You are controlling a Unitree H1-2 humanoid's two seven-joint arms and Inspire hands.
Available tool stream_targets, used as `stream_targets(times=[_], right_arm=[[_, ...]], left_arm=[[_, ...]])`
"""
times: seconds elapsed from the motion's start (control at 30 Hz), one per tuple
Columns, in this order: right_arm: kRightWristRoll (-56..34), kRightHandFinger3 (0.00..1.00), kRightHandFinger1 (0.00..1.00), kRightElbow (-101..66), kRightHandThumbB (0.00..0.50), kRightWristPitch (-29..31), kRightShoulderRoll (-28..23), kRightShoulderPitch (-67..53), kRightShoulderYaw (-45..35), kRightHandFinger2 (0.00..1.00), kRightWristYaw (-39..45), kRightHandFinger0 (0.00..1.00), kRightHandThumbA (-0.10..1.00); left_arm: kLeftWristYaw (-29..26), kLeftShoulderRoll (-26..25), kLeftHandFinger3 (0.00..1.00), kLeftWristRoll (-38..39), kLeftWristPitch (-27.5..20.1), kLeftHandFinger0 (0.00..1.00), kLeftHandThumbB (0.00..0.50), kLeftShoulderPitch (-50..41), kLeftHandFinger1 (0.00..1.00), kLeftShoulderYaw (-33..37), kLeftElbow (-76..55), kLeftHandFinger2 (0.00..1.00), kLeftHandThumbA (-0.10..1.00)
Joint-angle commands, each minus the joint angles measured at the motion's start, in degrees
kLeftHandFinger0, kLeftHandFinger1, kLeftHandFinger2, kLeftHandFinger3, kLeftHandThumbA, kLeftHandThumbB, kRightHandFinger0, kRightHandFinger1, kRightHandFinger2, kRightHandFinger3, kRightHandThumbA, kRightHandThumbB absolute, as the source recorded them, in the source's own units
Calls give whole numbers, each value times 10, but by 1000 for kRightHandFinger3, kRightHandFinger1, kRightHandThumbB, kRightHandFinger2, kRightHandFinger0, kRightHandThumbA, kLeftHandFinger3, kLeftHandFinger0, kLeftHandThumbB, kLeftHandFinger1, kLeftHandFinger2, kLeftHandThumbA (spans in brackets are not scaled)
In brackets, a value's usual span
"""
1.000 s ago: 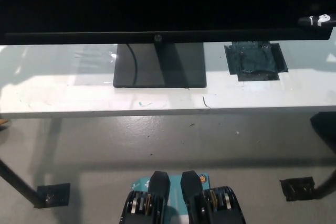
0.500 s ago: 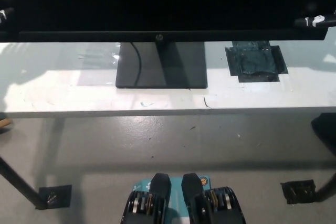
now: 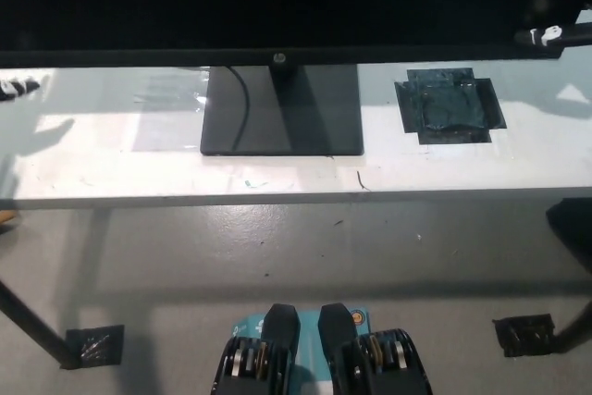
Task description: The monitor is placed at the center of the table and the robot uses both its hand to grab the left and right sides of the monitor to tilt the angle of the monitor downwards
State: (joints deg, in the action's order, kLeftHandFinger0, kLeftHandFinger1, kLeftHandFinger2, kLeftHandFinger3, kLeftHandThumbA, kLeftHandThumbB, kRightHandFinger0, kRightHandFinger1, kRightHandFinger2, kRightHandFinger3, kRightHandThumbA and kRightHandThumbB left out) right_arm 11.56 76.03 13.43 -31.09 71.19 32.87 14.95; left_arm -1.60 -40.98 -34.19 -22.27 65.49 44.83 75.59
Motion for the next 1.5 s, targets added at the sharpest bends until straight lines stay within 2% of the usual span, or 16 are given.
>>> stream_targets(times=[0.0,0.03,0.2,0.27,0.4,0.53,0.73,0.83,0.9,1.17,1.2,1.27,1.33,1.37,1.43,1.47], right_arm=[[213,1000,1000,18,500,0,66,67,132,1000,-287,1000,494],[232,1000,1000,23,500,-13,72,75,153,1000,-320,1000,498],[247,1000,1000,34,500,-36,79,86,192,1000,-376,1000,512],[241,1000,1000,36,500,-37,78,87,196,1000,-379,1000,510],[224,1000,1000,38,500,-28,72,81,199,1000,-385,1000,522],[218,1000,1000,41,500,-31,68,73,207,1000,-389,1000,584],[206,1000,1000,45,500,-21,60,63,212,1000,-394,1000,539],[207,1000,1000,47,500,-19,59,63,216,1000,-401,1000,541],[227,1000,1000,50,500,-25,69,63,234,1000,-453,1000,523],[221,1000,1000,53,500,-19,80,59,228,1000,-468,1000,527],[166,1000,1000,43,500,25,78,42,175,1000,-421,1000,541],[158,1000,1000,38,500,40,75,34,155,1000,-411,1000,564],[154,1000,1000,31,500,55,70,25,136,1000,-405,1000,572],[129,1000,1000,7,500,91,50,2,100,1000,-381,1000,593],[137,1000,1000,5,500,92,50,0,89,1000,-378,1000,594],[121,1000,1000,-22,500,109,38,-19,68,1000,-366,1000,566]], left_arm=[[-183,20,1000,-163,59,1000,499,105,1000,94,5,1000,793],[-211,32,1000,-182,79,1000,500,114,1000,114,12,1000,788],[-214,47,1000,-194,113,1000,500,133,1000,140,20,1000,757],[-205,50,1000,-194,116,1000,498,138,1000,144,22,1000,761],[-221,51,1000,-192,117,1000,500,137,1000,150,26,1000,761],[-231,48,1000,-182,109,1000,500,130,1000,146,30,1000,734],[-241,45,1000,-198,124,1000,492,139,1000,158,39,1000,803],[-238,46,1000,-201,124,1000,492,142,1000,157,42,1000,806],[-252,51,1000,-215,147,1000,500,158,1000,161,46,1000,806],[-245,63,1000,-215,141,1000,494,170,1000,146,46,1000,811],[-174,56,1000,-115,80,1000,423,147,1000,57,36,1000,743],[-153,53,1000,-100,71,1000,412,137,1000,21,30,1000,746],[-133,50,1000,-88,68,1000,410,127,1000,-11,23,1000,754],[-131,43,1000,-58,39,1000,424,98,1000,-54,3,1000,757],[-126,43,1000,-66,40,1000,424,95,1000,-68,-2,1000,758],[-114,34,1000,-38,19,1000,459,69,1000,-98,-25,1000,772]])
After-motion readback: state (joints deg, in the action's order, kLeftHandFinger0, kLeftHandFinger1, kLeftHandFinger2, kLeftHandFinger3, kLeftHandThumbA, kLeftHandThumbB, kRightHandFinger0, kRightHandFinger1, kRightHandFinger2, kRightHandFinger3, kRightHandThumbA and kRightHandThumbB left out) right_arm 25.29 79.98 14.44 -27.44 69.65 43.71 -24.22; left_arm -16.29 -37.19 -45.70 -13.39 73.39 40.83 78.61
